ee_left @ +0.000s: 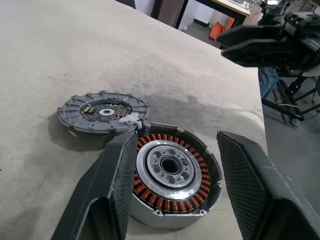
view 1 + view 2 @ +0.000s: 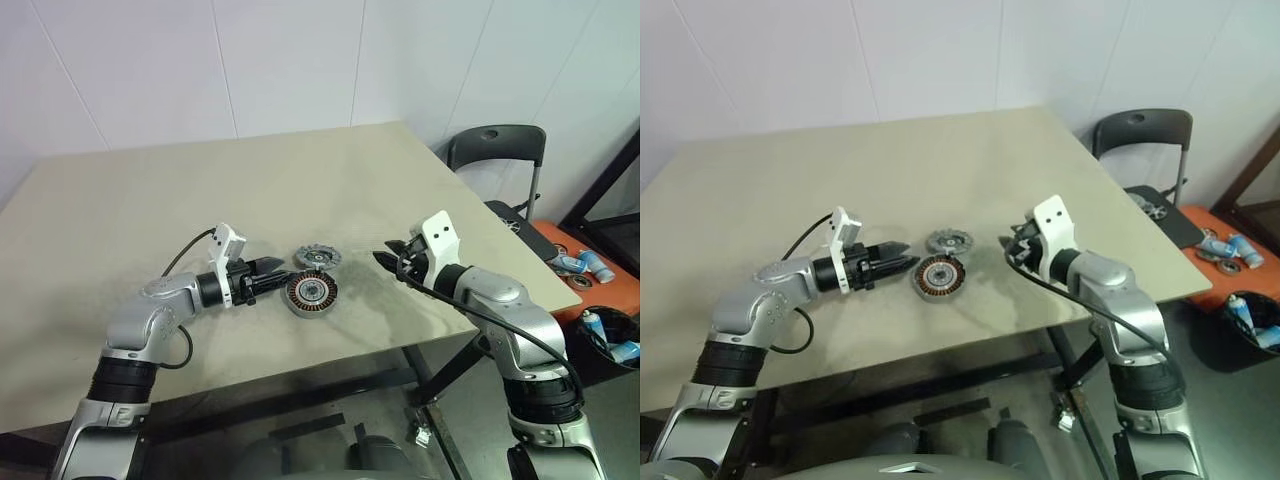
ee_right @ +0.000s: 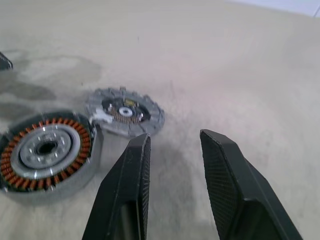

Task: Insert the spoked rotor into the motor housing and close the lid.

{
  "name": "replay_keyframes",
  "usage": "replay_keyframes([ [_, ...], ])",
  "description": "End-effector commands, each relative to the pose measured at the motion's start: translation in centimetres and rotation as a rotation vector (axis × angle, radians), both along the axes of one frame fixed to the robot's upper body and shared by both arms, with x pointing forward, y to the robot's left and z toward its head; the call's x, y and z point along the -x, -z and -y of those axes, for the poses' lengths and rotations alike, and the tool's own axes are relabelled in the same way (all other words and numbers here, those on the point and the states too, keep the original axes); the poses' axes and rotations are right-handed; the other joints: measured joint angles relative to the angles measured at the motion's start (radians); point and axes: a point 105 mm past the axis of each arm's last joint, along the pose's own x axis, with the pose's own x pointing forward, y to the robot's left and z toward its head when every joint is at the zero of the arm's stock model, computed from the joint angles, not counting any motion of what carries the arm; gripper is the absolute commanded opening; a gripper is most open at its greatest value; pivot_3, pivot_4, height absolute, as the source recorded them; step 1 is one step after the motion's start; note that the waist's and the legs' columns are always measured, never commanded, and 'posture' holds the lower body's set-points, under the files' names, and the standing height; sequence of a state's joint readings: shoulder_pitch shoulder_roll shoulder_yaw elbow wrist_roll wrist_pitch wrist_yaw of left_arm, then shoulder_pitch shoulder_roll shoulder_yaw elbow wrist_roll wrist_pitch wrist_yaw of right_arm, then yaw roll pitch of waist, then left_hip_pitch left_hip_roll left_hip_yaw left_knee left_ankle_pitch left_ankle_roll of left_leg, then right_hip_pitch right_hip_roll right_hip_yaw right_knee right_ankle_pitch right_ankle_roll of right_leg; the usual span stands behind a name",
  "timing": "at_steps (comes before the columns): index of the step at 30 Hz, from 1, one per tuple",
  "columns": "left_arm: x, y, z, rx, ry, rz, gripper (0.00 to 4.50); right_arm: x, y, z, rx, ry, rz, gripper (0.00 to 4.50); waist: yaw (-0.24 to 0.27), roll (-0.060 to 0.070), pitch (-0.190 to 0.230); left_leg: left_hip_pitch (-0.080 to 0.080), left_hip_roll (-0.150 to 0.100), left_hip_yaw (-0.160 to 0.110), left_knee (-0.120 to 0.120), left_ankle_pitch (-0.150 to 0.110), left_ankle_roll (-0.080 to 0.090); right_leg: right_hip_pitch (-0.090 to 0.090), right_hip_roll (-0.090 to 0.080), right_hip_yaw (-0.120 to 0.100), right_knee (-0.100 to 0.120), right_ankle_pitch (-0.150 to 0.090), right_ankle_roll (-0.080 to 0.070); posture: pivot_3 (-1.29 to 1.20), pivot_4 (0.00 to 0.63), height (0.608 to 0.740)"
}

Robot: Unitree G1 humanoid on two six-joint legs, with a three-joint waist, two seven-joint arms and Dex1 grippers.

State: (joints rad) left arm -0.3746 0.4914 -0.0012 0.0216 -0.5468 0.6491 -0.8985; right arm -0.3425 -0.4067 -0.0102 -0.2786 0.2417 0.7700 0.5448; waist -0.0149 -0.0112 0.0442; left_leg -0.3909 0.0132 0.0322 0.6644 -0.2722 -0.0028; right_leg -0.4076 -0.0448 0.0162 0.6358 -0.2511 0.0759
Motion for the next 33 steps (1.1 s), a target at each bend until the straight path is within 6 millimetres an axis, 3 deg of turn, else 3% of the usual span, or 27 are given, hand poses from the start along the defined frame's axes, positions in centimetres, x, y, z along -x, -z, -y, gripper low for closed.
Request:
replay_keyframes([
  [1, 0.0, -2.0, 0.1, -0.003, 0.019, 0.071, 2.70, -0.2, -1.8, -0.4, -0.023, -0.010, 0.074, 1.63, 0.000, 0.000, 0.000, 0.000, 0.000, 0.000, 0.000, 0.000, 0.000, 0.000, 0.000, 0.000, 0.000, 0.000, 0.000, 0.00, 0.000, 0.740],
  [7, 0.6, -1.5, -0.6, -0.016, 0.009, 0.056, 2.70, 0.4, -0.8, -0.8, -0.034, -0.030, 0.043, 1.63, 0.000, 0.000, 0.000, 0.000, 0.000, 0.000, 0.000, 0.000, 0.000, 0.000, 0.000, 0.000, 0.000, 0.000, 0.000, 0.00, 0.000, 0.740],
  [15, 0.0, -1.7, -1.2, -0.020, -0.003, 0.061, 2.70, 0.3, -1.3, -0.7, -0.037, -0.029, 0.051, 1.63, 0.001, 0.000, 0.000, 0.000, 0.000, 0.000, 0.000, 0.000, 0.000, 0.000, 0.000, 0.000, 0.000, 0.000, 0.000, 0.00, 0.000, 0.740],
  [25, -0.4, -1.0, -0.2, -0.006, 0.027, 0.043, 2.70, 0.8, -1.2, 0.9, -0.004, 0.019, 0.052, 1.63, 0.001, 0.000, 0.000, 0.000, 0.000, 0.000, 0.000, 0.000, 0.000, 0.000, 0.000, 0.000, 0.000, 0.000, 0.000, 0.00, 0.000, 0.740],
  [33, -0.9, -0.4, 0.6, 0.005, 0.058, 0.035, 2.70, 1.5, -0.9, 0.8, 0.020, 0.019, 0.040, 1.63, 0.001, 0.000, 0.000, 0.000, 0.000, 0.000, 0.000, 0.000, 0.000, 0.000, 0.000, 0.000, 0.000, 0.000, 0.001, 0.00, 0.000, 0.740],
])
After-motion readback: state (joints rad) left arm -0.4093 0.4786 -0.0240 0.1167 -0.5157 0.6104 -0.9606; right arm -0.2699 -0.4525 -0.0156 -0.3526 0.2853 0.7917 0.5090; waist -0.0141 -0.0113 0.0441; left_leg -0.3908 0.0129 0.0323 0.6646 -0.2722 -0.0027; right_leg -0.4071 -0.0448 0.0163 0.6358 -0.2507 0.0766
